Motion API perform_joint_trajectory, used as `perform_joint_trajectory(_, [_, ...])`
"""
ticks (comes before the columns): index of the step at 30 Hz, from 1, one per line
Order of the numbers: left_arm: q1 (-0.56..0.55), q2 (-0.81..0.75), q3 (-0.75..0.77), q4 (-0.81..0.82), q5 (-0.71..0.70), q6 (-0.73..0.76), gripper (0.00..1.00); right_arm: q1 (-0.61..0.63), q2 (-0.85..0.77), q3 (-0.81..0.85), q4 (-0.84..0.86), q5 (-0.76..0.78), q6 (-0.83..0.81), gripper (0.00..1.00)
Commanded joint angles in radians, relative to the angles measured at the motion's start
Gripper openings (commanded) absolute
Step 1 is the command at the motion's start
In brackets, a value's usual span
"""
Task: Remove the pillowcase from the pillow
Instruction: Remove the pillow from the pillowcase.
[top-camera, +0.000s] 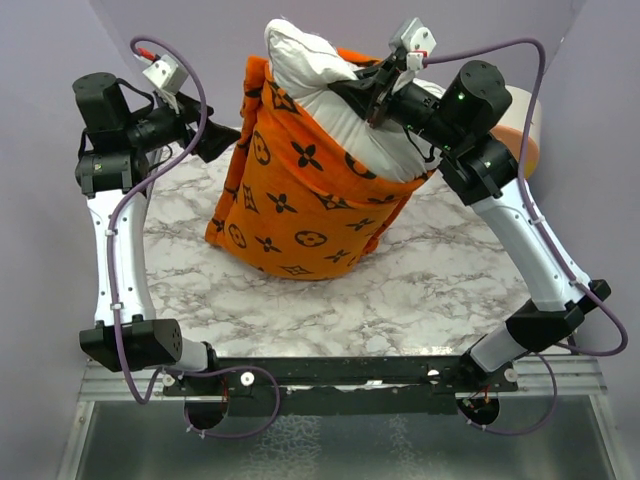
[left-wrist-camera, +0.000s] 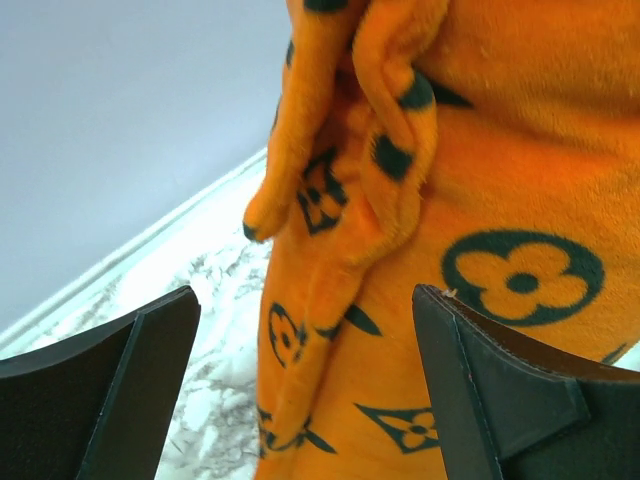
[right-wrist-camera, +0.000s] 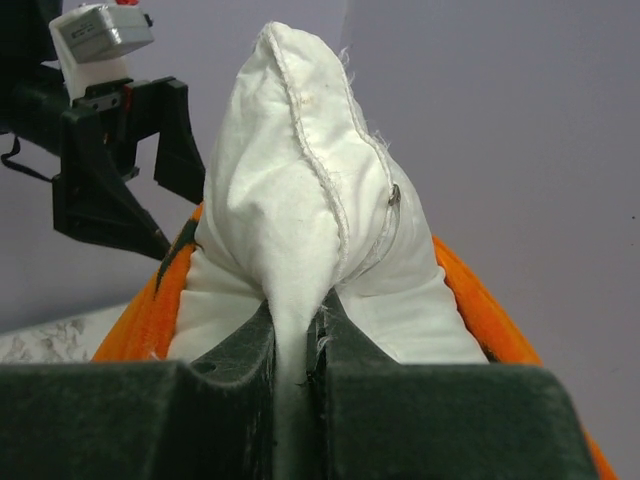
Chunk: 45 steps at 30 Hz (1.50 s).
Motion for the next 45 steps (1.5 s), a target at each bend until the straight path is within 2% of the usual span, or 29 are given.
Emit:
perform_joint_trajectory(1, [0.017,0.025,0.068,0.022,0.122,0.03,0.89,0.004,-0.094,-0.025,0.123,-0.11,0.036,0.01])
perform_joint_trajectory(6, [0.017,0.031,0.031,0.129,0.175,0.0,0.84,0.004,-0.114,-0.089,0.119,-0.162,0.076,0.01])
perform_joint_trajectory(14, [0.01,0.037,0.017,0.079,0.298,0.01,0.83,0.004,-0.108,-0.113,0.096,-0.17,0.097,0.01])
perform_joint_trajectory(21, [0.008,-0.042,-0.043,0.134,0.35,-0.029,0.92,0.004,-0.09,-0.103,0.065,-0.165,0.087,0.01])
perform_joint_trajectory(24, [0.008,-0.09,-0.054,0.173,0.258,-0.01,0.93,0.004,-0.096,-0.108,0.052,-0.157,0.076,0.01])
perform_joint_trajectory(27, [0.009,-0.161,-0.144,0.412,0.063,-0.125,0.93,0.004,-0.105,-0.116,0.047,-0.157,0.073,0.01])
perform_joint_trajectory(29, [0.01,-0.147,-0.134,0.449,0.048,-0.196,0.93,0.004,-0.105,-0.119,0.05,-0.162,0.084,0.01])
perform_joint_trajectory(31, [0.007,-0.11,-0.108,0.484,0.084,-0.34,0.91,0.004,-0.101,-0.121,0.058,-0.168,0.096,0.01])
perform_joint_trajectory(33, [-0.005,-0.095,-0.134,0.595,0.082,-0.503,0.88,0.006,-0.099,-0.128,0.065,-0.172,0.108,0.01])
perform_joint_trajectory(35, [-0.024,-0.092,-0.156,0.663,0.051,-0.581,0.86,0.006,-0.101,-0.138,0.069,-0.175,0.117,0.01])
perform_joint_trajectory(38, [-0.069,-0.076,-0.142,0.663,0.013,-0.598,0.84,0.006,-0.106,-0.154,0.076,-0.179,0.125,0.01])
perform_joint_trajectory(43, [-0.128,-0.056,-0.121,0.601,-0.041,-0.512,0.83,0.006,-0.112,-0.168,0.077,-0.182,0.131,0.01])
perform_joint_trajectory(45, [-0.13,-0.055,-0.127,0.579,-0.047,-0.461,0.73,0.006,-0.12,-0.173,0.078,-0.176,0.13,0.01])
